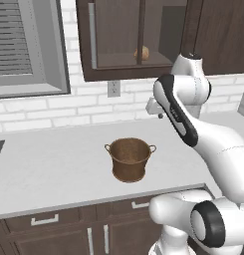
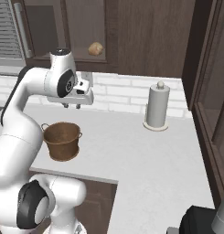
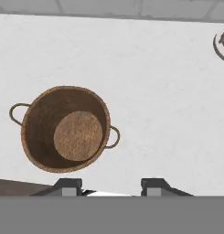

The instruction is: Open the cabinet, pick up the bread from the cabinet and place it in the basket. Then move the basket to the dining counter.

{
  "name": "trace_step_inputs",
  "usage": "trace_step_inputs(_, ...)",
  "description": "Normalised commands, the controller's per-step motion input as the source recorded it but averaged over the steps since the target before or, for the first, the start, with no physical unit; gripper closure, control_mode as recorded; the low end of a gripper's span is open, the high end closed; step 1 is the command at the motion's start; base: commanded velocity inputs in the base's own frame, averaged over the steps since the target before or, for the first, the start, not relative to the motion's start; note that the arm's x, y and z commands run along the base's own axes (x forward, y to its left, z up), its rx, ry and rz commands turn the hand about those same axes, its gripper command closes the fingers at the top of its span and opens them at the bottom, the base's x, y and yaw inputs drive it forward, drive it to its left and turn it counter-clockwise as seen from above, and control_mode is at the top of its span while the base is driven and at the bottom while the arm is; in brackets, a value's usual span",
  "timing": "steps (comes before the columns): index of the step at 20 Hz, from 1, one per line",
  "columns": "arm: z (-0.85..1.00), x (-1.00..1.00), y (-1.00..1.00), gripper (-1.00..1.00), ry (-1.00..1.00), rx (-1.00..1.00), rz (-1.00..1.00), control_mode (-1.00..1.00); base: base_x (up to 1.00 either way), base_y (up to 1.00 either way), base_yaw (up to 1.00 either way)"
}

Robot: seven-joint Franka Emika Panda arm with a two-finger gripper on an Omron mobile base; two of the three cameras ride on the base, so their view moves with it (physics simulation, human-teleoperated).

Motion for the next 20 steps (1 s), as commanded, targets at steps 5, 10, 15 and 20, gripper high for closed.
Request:
trace_step_inputs(5, 0.20, -0.47, 0.02, -1.00, -0.27, 0.00, 0.04, -1.00, 0.00, 0.00, 0.00)
trace_step_inputs(10, 0.43, -0.86, 0.25, -1.00, -0.72, 0.04, 0.11, -1.00, 0.00, 0.00, 0.00)
trace_step_inputs(15, 0.54, -0.48, 0.52, -1.00, -0.66, 0.16, 0.01, -1.00, 0.00, 0.00, 0.00)
trace_step_inputs(20, 0.65, -0.12, 0.64, -1.00, -0.58, 0.15, 0.00, -1.00, 0.00, 0.00, 0.00)
